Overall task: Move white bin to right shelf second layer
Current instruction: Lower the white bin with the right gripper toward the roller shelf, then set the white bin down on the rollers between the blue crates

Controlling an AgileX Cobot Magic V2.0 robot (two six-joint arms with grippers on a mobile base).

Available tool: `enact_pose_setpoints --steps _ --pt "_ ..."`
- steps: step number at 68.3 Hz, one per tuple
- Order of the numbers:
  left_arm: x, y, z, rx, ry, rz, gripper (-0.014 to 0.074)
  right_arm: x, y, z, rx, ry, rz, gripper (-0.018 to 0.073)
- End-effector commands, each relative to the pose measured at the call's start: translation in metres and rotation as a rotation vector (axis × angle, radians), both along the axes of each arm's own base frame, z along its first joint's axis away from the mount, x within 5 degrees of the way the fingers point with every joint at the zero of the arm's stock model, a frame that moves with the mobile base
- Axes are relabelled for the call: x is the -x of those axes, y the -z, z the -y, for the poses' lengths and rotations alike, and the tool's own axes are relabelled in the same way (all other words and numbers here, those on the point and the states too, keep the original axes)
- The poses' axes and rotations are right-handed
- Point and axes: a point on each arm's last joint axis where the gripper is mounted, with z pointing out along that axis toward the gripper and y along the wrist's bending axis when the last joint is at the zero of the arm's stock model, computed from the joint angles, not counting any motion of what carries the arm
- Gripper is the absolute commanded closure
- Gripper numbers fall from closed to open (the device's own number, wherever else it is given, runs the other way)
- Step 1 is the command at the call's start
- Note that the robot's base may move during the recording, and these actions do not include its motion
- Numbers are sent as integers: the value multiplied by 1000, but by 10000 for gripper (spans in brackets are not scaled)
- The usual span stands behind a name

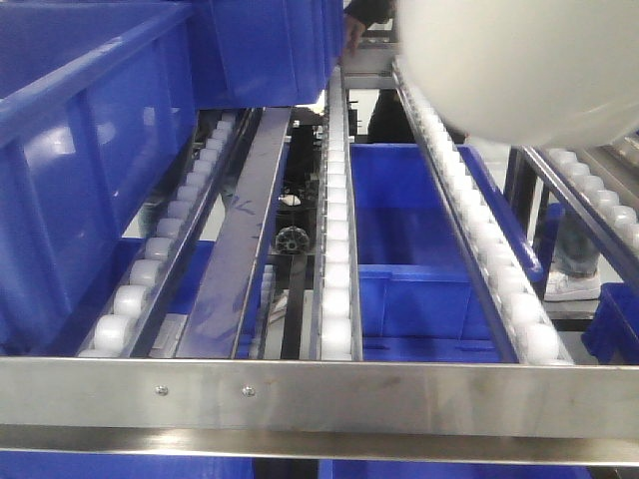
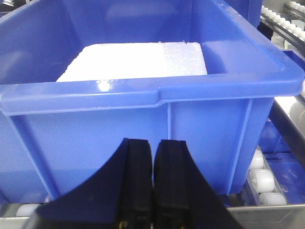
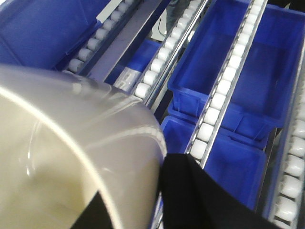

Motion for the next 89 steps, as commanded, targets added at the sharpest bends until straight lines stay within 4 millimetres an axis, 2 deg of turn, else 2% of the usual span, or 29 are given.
enact_pose_setpoints --steps 1,13,28,45,72,89 --pt "-1 4 0 9 6 62 512 -17 -9 -8 -27 -2 84 503" --pt "-1 4 0 9 6 62 512 -46 16 -21 18 -5 -2 503" --pt "-1 4 0 9 6 62 512 -72 38 -34 35 -10 -40 503" --pt "-1 4 0 9 6 62 512 -101 61 -21 51 76 -89 503" --pt "-1 4 0 9 6 62 512 -117 92 -24 77 92 -201 503" --pt "-1 4 0 9 6 62 512 -121 100 -27 50 106 -242 503"
